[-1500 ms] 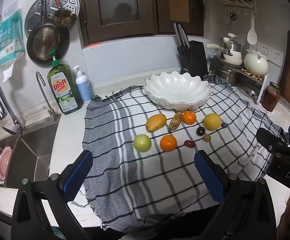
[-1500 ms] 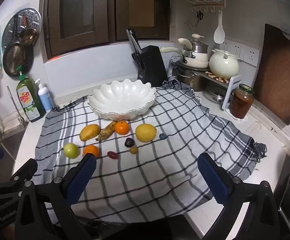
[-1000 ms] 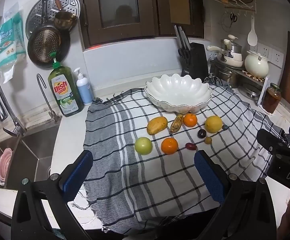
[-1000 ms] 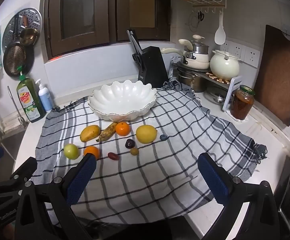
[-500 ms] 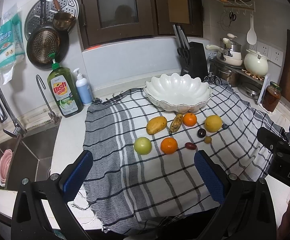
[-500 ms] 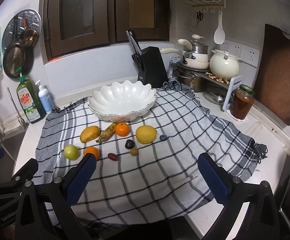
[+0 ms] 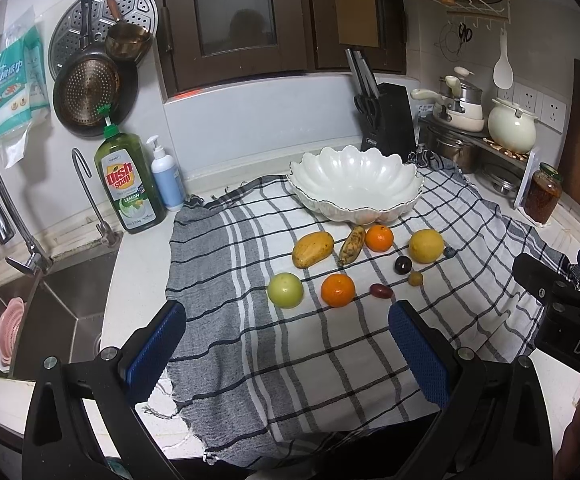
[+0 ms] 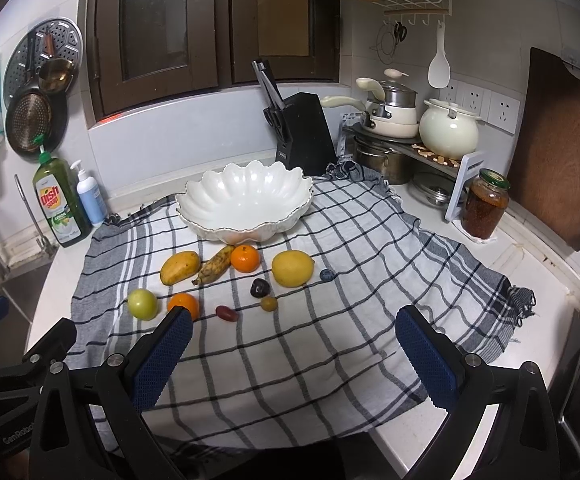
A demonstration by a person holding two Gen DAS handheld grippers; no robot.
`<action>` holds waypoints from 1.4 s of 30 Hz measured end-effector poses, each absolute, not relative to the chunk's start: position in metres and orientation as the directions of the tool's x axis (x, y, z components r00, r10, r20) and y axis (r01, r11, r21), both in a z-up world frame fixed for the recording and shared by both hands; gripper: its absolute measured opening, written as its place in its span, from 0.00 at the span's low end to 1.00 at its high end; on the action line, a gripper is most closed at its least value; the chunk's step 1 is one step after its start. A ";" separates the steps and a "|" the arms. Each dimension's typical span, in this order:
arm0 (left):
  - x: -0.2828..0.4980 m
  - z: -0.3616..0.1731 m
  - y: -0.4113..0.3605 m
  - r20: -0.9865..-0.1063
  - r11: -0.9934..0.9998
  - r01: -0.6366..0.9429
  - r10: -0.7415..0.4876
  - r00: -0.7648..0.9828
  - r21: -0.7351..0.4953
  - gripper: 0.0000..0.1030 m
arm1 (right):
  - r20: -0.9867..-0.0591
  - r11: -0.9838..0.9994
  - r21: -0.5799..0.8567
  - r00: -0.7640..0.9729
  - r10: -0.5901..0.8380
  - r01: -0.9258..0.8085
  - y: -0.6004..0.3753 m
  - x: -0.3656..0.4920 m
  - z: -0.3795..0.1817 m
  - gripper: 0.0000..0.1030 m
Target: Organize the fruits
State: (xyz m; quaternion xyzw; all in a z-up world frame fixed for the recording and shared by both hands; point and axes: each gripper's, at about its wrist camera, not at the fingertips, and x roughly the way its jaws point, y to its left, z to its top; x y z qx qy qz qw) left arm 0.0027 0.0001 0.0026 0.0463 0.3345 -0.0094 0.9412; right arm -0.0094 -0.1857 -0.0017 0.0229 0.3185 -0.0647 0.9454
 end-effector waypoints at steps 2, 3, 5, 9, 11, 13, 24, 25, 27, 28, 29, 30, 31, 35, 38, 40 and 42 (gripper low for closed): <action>0.003 0.002 0.000 -0.631 0.996 0.049 0.013 0.776 0.081 1.00 | -0.603 0.990 0.001 0.790 -0.109 0.138 -0.186 -0.009 -0.002 1.00; 0.003 0.003 0.000 -0.632 0.995 0.050 0.012 0.775 0.081 1.00 | -0.603 0.990 0.001 0.790 -0.109 0.138 -0.186 -0.009 -0.002 1.00; 0.003 0.003 0.000 -0.631 0.996 0.050 0.012 0.776 0.080 1.00 | -0.604 0.991 0.003 0.789 -0.107 0.136 -0.186 -0.009 -0.002 1.00; 0.003 0.002 0.000 -0.632 0.996 0.048 0.014 0.775 0.081 1.00 | -0.605 0.991 0.001 0.789 -0.107 0.136 -0.186 -0.009 -0.002 1.00; 0.002 0.002 -0.001 -0.632 0.996 0.048 0.014 0.775 0.081 1.00 | -0.604 0.991 0.002 0.790 -0.107 0.136 -0.186 -0.008 -0.002 1.00; 0.002 0.002 -0.001 -0.631 0.996 0.048 0.014 0.775 0.081 1.00 | -0.604 0.991 0.001 0.790 -0.108 0.136 -0.185 -0.008 -0.002 1.00; 0.003 0.000 -0.001 -0.634 0.996 0.049 0.013 0.774 0.080 1.00 | -0.606 0.991 0.002 0.789 -0.107 0.136 -0.184 -0.006 -0.002 1.00; 0.003 -0.001 -0.002 -0.634 0.996 0.049 0.013 0.773 0.081 1.00 | -0.606 0.991 0.002 0.788 -0.107 0.136 -0.184 -0.006 -0.002 1.00; 0.003 0.000 -0.001 -0.634 0.996 0.050 0.012 0.773 0.080 1.00 | -0.605 0.991 0.002 0.789 -0.107 0.137 -0.184 -0.006 -0.003 1.00; 0.003 0.000 -0.001 -0.634 0.995 0.051 0.012 0.773 0.081 1.00 | -0.605 0.991 0.002 0.789 -0.107 0.136 -0.184 -0.005 -0.003 1.00; 0.003 0.000 -0.001 -0.634 0.995 0.050 0.012 0.774 0.081 1.00 | -0.606 0.991 0.002 0.789 -0.107 0.136 -0.185 -0.005 -0.004 1.00; 0.003 0.000 -0.001 -0.634 0.996 0.050 0.012 0.773 0.081 1.00 | -0.606 0.991 0.003 0.788 -0.107 0.136 -0.185 -0.004 -0.004 1.00; 0.003 0.000 -0.001 -0.634 0.995 0.050 0.012 0.774 0.081 1.00 | -0.606 0.991 0.003 0.788 -0.107 0.136 -0.185 -0.004 -0.005 1.00; 0.002 -0.003 -0.001 -0.636 0.996 0.047 0.015 0.771 0.082 1.00 | -0.610 0.991 0.002 0.785 -0.105 0.135 -0.186 -0.002 -0.007 1.00; 0.003 -0.007 0.000 -0.638 0.996 0.044 0.019 0.770 0.083 1.00 | -0.612 0.991 0.002 0.784 -0.105 0.134 -0.184 0.001 -0.005 1.00; 0.005 -0.012 0.003 -0.641 0.996 0.044 0.019 0.767 0.082 1.00 | -0.613 0.991 0.001 0.783 -0.104 0.133 -0.186 0.005 -0.010 1.00; 0.007 -0.014 0.003 -0.643 0.995 0.045 0.020 0.765 0.084 1.00 | -0.613 0.991 0.001 0.783 -0.106 0.135 -0.185 0.005 -0.010 1.00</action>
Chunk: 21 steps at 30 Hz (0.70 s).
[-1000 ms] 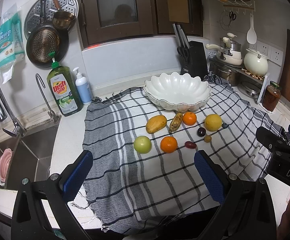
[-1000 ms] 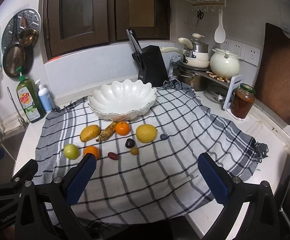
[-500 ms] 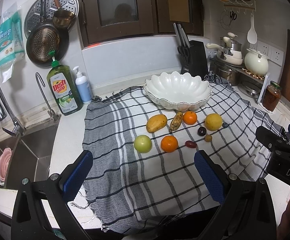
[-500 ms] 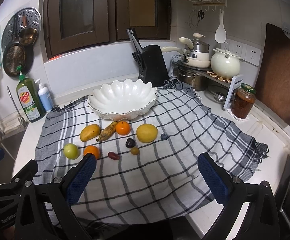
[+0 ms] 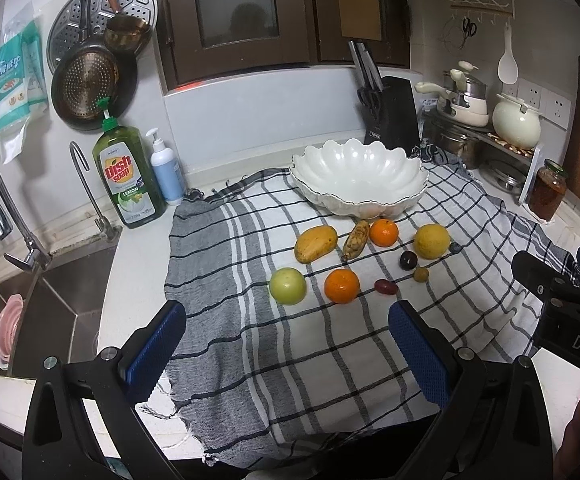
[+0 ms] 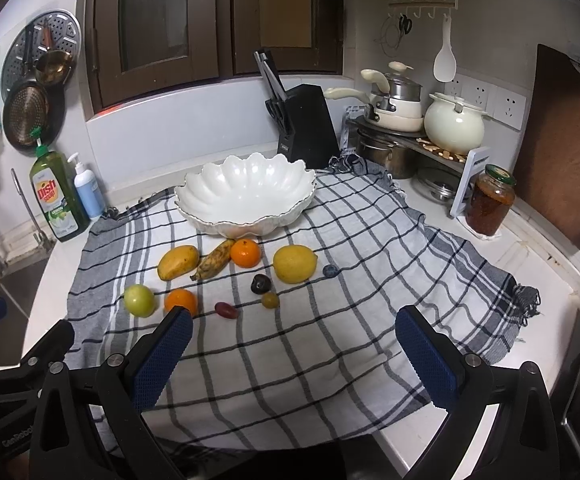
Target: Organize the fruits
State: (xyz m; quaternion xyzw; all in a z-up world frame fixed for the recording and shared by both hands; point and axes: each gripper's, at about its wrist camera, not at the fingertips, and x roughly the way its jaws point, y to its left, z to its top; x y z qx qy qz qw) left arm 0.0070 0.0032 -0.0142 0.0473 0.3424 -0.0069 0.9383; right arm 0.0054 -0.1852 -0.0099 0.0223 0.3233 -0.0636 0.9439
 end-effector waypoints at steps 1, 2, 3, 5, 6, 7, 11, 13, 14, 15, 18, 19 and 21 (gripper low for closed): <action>0.007 -0.014 0.003 -0.643 0.995 0.045 0.019 0.766 0.084 1.00 | -0.613 0.991 0.001 0.783 -0.105 0.134 -0.185 0.006 -0.010 1.00; 0.008 -0.015 0.003 -0.643 0.995 0.045 0.020 0.765 0.085 1.00 | -0.613 0.991 0.001 0.783 -0.104 0.133 -0.185 0.006 -0.009 1.00; 0.008 -0.016 0.003 -0.644 0.995 0.044 0.021 0.765 0.085 1.00 | -0.614 0.991 0.001 0.783 -0.104 0.133 -0.185 0.006 -0.009 1.00; 0.010 -0.015 0.003 -0.645 0.995 0.043 0.023 0.764 0.086 1.00 | -0.614 0.991 0.001 0.782 -0.105 0.134 -0.184 0.007 -0.009 1.00; 0.011 -0.016 0.003 -0.645 0.995 0.043 0.025 0.764 0.089 1.00 | -0.616 0.991 0.000 0.781 -0.106 0.135 -0.185 0.008 -0.009 1.00; 0.011 -0.016 0.003 -0.645 0.995 0.043 0.025 0.763 0.090 1.00 | -0.615 0.991 0.000 0.782 -0.106 0.135 -0.185 0.008 -0.007 1.00; 0.014 -0.016 0.002 -0.647 0.995 0.043 0.029 0.762 0.095 1.00 | -0.615 0.991 0.000 0.781 -0.106 0.135 -0.187 0.010 -0.005 1.00; 0.016 -0.016 0.002 -0.648 0.995 0.042 0.030 0.761 0.095 1.00 | -0.617 0.991 -0.001 0.779 -0.107 0.136 -0.183 0.014 -0.011 1.00; 0.018 -0.017 0.003 -0.649 0.995 0.041 0.030 0.760 0.095 1.00 | -0.620 0.991 -0.001 0.777 -0.108 0.137 -0.184 0.015 -0.014 1.00; 0.019 -0.018 0.003 -0.651 0.995 0.041 0.030 0.759 0.094 1.00 | -0.624 0.991 -0.001 0.774 -0.107 0.136 -0.183 0.016 -0.015 1.00; 0.024 -0.021 0.005 -0.653 0.995 0.038 0.035 0.757 0.097 1.00 | -0.633 0.992 -0.001 0.768 -0.099 0.127 -0.186 0.029 -0.028 1.00; 0.026 -0.022 0.005 -0.655 0.994 0.037 0.037 0.755 0.098 1.00 | -0.635 0.992 -0.004 0.766 -0.098 0.124 -0.185 0.031 -0.030 1.00; 0.029 -0.026 0.007 -0.656 0.994 0.032 0.044 0.753 0.103 1.00 | -0.640 0.993 -0.009 0.762 -0.096 0.117 -0.184 0.035 -0.032 1.00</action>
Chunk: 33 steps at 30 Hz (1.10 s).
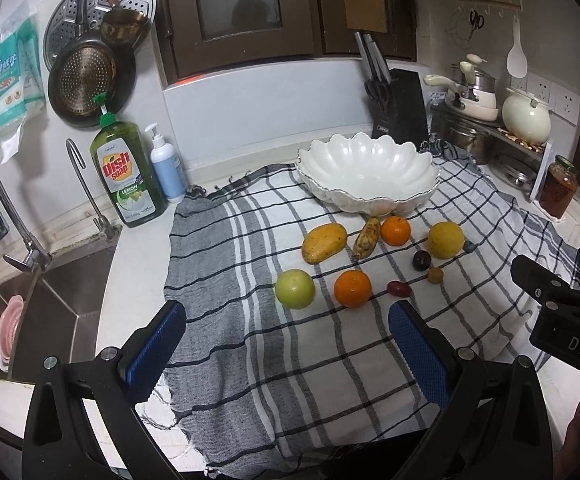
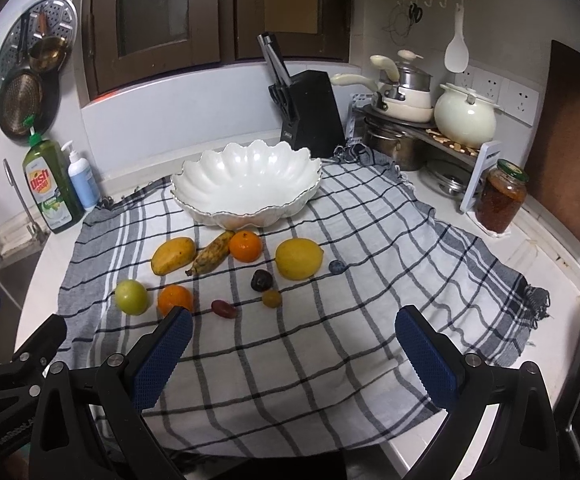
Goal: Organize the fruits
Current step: 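Move the left tool toward the green apple while the right tool approaches the small yellow fruit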
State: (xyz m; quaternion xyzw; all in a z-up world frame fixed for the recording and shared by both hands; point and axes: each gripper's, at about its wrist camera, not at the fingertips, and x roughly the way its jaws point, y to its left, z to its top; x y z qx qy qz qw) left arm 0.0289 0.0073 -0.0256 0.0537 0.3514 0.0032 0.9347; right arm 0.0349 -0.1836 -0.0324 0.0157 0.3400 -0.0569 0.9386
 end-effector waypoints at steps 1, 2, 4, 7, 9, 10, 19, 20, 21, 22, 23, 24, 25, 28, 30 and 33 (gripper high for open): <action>0.031 -0.028 0.008 -0.657 0.994 0.030 0.047 0.752 0.105 1.00 | -0.641 0.993 -0.012 0.762 -0.095 0.114 -0.183 0.036 -0.033 1.00; 0.033 -0.029 0.009 -0.658 0.994 0.028 0.050 0.751 0.107 1.00 | -0.643 0.994 -0.016 0.760 -0.095 0.110 -0.180 0.038 -0.032 1.00; 0.038 -0.034 0.011 -0.658 0.993 0.016 0.065 0.750 0.116 1.00 | -0.650 0.994 -0.020 0.755 -0.091 0.103 -0.177 0.043 -0.035 1.00; 0.046 -0.041 0.014 -0.661 0.992 0.005 0.079 0.746 0.124 1.00 | -0.657 0.995 -0.025 0.748 -0.087 0.094 -0.174 0.051 -0.041 1.00; 0.054 -0.047 0.016 -0.674 0.994 0.007 0.071 0.735 0.112 1.00 | -0.662 0.995 -0.024 0.745 -0.085 0.092 -0.171 0.059 -0.045 1.00; 0.058 -0.050 0.017 -0.681 0.994 0.009 0.067 0.729 0.107 1.00 | -0.663 0.996 -0.023 0.744 -0.084 0.092 -0.170 0.061 -0.047 1.00; 0.082 -0.069 0.022 -0.705 0.996 0.013 0.054 0.707 0.089 1.00 | -0.677 0.996 -0.032 0.732 -0.079 0.078 -0.163 0.087 -0.063 1.00; 0.085 -0.072 0.022 -0.708 0.996 0.012 0.054 0.704 0.089 1.00 | -0.678 0.996 -0.034 0.731 -0.082 0.080 -0.163 0.089 -0.065 1.00; 0.087 -0.074 0.021 -0.711 0.996 0.014 0.053 0.701 0.088 1.00 | -0.679 0.996 -0.036 0.729 -0.084 0.082 -0.163 0.091 -0.066 1.00; 0.090 -0.077 0.021 -0.715 0.996 0.017 0.051 0.697 0.087 1.00 | -0.681 0.996 -0.037 0.727 -0.087 0.084 -0.163 0.094 -0.068 1.00; 0.092 -0.079 0.021 -0.717 0.996 0.020 0.048 0.696 0.086 1.00 | -0.682 0.996 -0.038 0.726 -0.089 0.086 -0.164 0.096 -0.069 1.00; 0.095 -0.081 0.021 -0.719 0.996 0.021 0.048 0.693 0.087 1.00 | -0.685 0.995 -0.038 0.723 -0.090 0.087 -0.164 0.099 -0.071 1.00; 0.097 -0.083 0.020 -0.720 0.996 0.022 0.049 0.692 0.089 1.00 | -0.688 0.996 -0.038 0.720 -0.089 0.087 -0.164 0.102 -0.072 1.00; 0.105 -0.088 0.020 -0.723 0.996 0.026 0.048 0.689 0.090 1.00 | -0.692 0.995 -0.044 0.716 -0.096 0.090 -0.165 0.109 -0.076 1.00; 0.110 -0.092 0.020 -0.727 0.995 0.030 0.047 0.685 0.093 0.99 | -0.695 0.995 -0.051 0.712 -0.101 0.091 -0.164 0.114 -0.079 1.00; 0.119 -0.098 0.020 -0.733 0.995 0.036 0.047 0.678 0.097 0.98 | -0.700 0.994 -0.058 0.706 -0.109 0.096 -0.164 0.121 -0.084 1.00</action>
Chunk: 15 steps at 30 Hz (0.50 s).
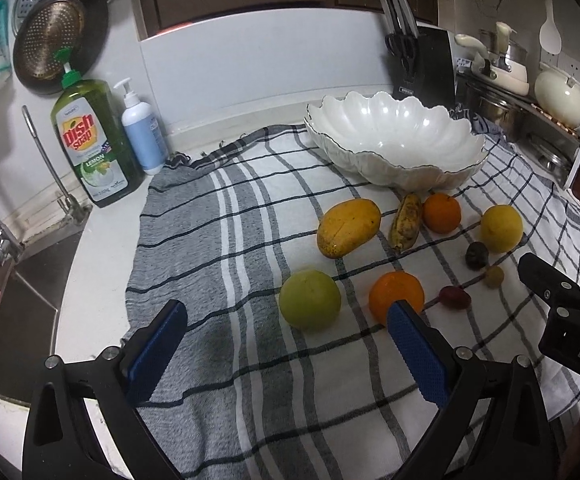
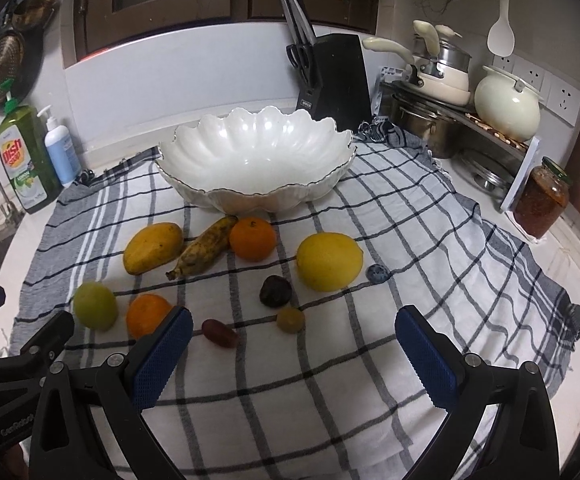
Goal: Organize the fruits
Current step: 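Move the left tool toward the green apple while the right tool approaches the small yellow fruit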
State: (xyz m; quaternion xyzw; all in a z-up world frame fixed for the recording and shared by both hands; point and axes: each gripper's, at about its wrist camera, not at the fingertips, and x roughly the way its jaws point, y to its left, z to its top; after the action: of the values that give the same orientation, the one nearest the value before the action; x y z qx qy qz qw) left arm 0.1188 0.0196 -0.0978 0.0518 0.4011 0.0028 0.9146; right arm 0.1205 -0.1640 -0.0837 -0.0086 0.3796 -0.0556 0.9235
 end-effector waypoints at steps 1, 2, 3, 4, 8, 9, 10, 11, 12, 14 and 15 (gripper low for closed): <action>0.122 -0.100 0.019 -0.735 0.994 0.039 0.047 0.676 0.099 0.95 | -0.702 0.994 -0.058 0.704 -0.110 0.097 -0.164 0.123 -0.085 1.00; 0.124 -0.102 0.018 -0.737 0.994 0.041 0.047 0.674 0.101 0.95 | -0.703 0.993 -0.057 0.702 -0.111 0.099 -0.164 0.125 -0.087 1.00; 0.127 -0.105 0.018 -0.740 0.994 0.043 0.046 0.671 0.101 0.95 | -0.707 0.993 -0.052 0.698 -0.109 0.102 -0.165 0.128 -0.089 1.00; 0.130 -0.108 0.018 -0.743 0.994 0.045 0.044 0.667 0.099 0.94 | -0.709 0.993 -0.048 0.697 -0.107 0.104 -0.165 0.131 -0.090 1.00; 0.139 -0.117 0.019 -0.761 0.994 0.047 0.042 0.648 0.095 0.90 | -0.708 0.993 -0.050 0.698 -0.112 0.108 -0.163 0.139 -0.094 1.00; 0.140 -0.118 0.019 -0.763 0.994 0.047 0.042 0.646 0.095 0.89 | -0.708 0.993 -0.053 0.697 -0.113 0.108 -0.162 0.140 -0.095 1.00; 0.142 -0.120 0.019 -0.763 0.994 0.048 0.043 0.644 0.097 0.88 | -0.708 0.993 -0.055 0.697 -0.114 0.106 -0.161 0.142 -0.097 1.00; 0.144 -0.122 0.019 -0.766 0.994 0.050 0.043 0.641 0.098 0.88 | -0.710 0.993 -0.057 0.695 -0.115 0.105 -0.160 0.143 -0.098 1.00; 0.146 -0.124 0.019 -0.770 0.994 0.053 0.041 0.636 0.096 0.88 | -0.712 0.993 -0.059 0.693 -0.115 0.104 -0.160 0.144 -0.099 1.00; 0.148 -0.127 0.019 -0.776 0.994 0.058 0.036 0.630 0.093 0.85 | -0.719 0.993 -0.060 0.686 -0.113 0.102 -0.159 0.147 -0.102 1.00; 0.151 -0.129 0.019 -0.782 0.994 0.063 0.030 0.622 0.089 0.84 | -0.723 0.993 -0.060 0.682 -0.113 0.101 -0.159 0.149 -0.104 1.00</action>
State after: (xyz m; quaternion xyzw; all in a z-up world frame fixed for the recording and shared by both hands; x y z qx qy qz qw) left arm 0.1506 0.0185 -0.1294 0.0540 0.4345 -0.0091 0.8990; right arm 0.1487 -0.1589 -0.1037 -0.0077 0.3946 -0.0583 0.9170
